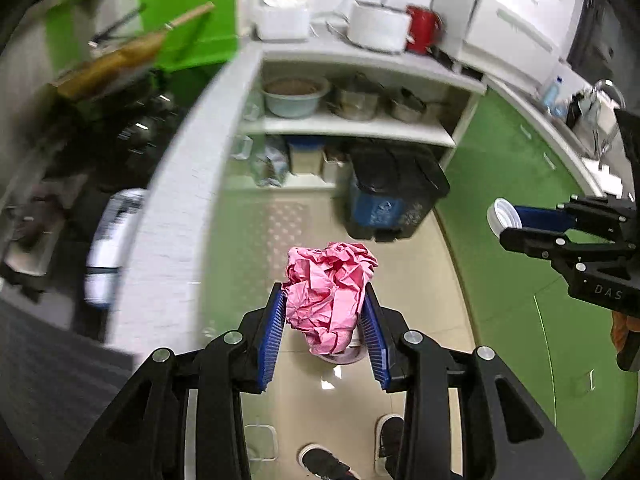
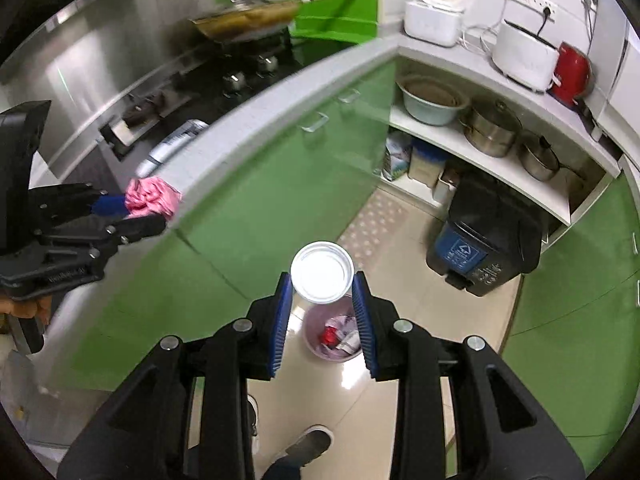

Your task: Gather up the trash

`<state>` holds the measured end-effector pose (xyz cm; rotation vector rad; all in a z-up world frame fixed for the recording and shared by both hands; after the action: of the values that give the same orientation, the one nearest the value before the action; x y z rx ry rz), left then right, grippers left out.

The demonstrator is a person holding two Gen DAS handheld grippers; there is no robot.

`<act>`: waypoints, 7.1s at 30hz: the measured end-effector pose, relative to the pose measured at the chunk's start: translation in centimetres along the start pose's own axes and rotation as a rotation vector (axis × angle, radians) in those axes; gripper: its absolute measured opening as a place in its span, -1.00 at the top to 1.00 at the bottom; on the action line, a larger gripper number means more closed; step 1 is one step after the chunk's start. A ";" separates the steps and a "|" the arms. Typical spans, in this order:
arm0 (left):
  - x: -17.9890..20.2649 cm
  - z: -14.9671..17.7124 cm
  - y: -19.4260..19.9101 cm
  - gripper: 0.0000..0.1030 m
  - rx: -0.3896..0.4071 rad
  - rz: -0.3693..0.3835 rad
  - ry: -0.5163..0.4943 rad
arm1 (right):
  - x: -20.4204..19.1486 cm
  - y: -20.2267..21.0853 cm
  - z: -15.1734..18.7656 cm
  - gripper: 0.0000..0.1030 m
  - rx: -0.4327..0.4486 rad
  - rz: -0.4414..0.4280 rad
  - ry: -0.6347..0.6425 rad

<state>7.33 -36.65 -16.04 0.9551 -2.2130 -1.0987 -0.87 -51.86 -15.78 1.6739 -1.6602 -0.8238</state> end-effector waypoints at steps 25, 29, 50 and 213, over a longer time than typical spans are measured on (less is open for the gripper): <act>1.7 3.7 -23.8 -0.89 -0.090 0.060 -0.006 | 8.4 -18.9 7.0 0.40 -0.067 -0.049 -0.073; 0.7 3.7 -24.1 -0.89 -0.099 0.042 0.024 | 8.3 -19.7 7.1 0.40 -0.075 -0.051 -0.070; -3.6 4.0 -23.0 -0.89 -0.081 0.013 0.084 | 6.1 -23.2 6.4 -0.68 -0.092 -0.092 -0.040; -24.9 15.7 31.7 -0.89 0.102 -0.468 0.652 | -39.0 5.6 -15.2 -0.94 0.001 -0.521 0.713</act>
<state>0.83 3.60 -1.52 1.6553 -1.5576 -0.7024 7.51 -12.78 -2.18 2.1060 -0.7523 -0.3582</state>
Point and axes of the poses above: each gripper's, at about its wrist camera, not at the fingertips, and y roughly against the way its jaws point, x to its right, z to its underside, the point moved 2 cm from there along -y, roughly the way its jaws point, and after that the axes turned 2 degrees about y, right-handed, at the moved point
